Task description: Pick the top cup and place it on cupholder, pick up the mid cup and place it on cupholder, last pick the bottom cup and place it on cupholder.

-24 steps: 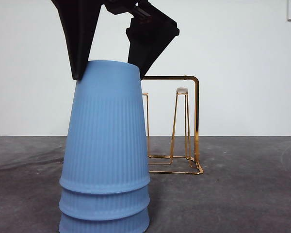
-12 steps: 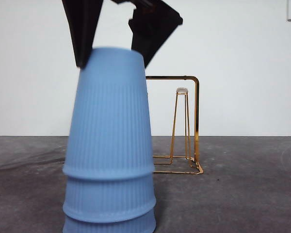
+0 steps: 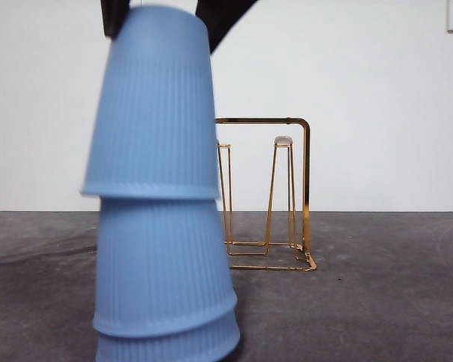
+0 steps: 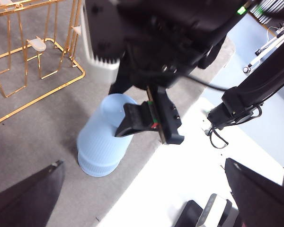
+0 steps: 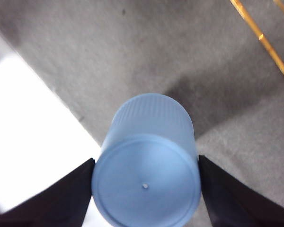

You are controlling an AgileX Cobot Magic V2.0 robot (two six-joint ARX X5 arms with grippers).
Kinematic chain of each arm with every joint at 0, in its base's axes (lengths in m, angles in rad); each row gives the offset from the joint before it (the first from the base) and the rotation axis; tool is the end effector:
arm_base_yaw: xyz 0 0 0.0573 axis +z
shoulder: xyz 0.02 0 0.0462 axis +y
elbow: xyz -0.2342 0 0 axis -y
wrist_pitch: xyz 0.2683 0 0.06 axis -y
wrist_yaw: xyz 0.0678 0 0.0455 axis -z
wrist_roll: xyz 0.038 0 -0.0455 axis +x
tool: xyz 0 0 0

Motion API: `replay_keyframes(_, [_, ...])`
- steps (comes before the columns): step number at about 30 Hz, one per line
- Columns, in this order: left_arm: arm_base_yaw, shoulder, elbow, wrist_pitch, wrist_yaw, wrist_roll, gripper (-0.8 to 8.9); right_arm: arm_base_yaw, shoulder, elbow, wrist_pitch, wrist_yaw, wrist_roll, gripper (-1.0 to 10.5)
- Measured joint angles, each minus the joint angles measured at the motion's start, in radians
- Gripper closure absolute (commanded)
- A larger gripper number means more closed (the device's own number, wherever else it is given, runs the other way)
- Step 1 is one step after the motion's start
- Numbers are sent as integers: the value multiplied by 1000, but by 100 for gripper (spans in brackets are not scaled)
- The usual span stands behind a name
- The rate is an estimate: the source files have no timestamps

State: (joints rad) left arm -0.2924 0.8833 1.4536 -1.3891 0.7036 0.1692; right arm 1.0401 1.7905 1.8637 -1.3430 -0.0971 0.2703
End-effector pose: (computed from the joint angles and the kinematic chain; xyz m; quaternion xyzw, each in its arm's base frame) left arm 0.1183 -0.0613 0.4092 -0.0129 0.3513 -0.4696 0.8099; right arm 0.1818 0.3171 0.3107 -0.1755 0.5820 0.3584 0.7086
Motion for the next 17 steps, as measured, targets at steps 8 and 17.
replay_keyframes(8, [0,0,0,7,0,0,252,0,0,47,0,-31,2,681])
replay_keyframes(17, [0,0,0,5,0,0,252,0,-6,47,-1,-32,8,681])
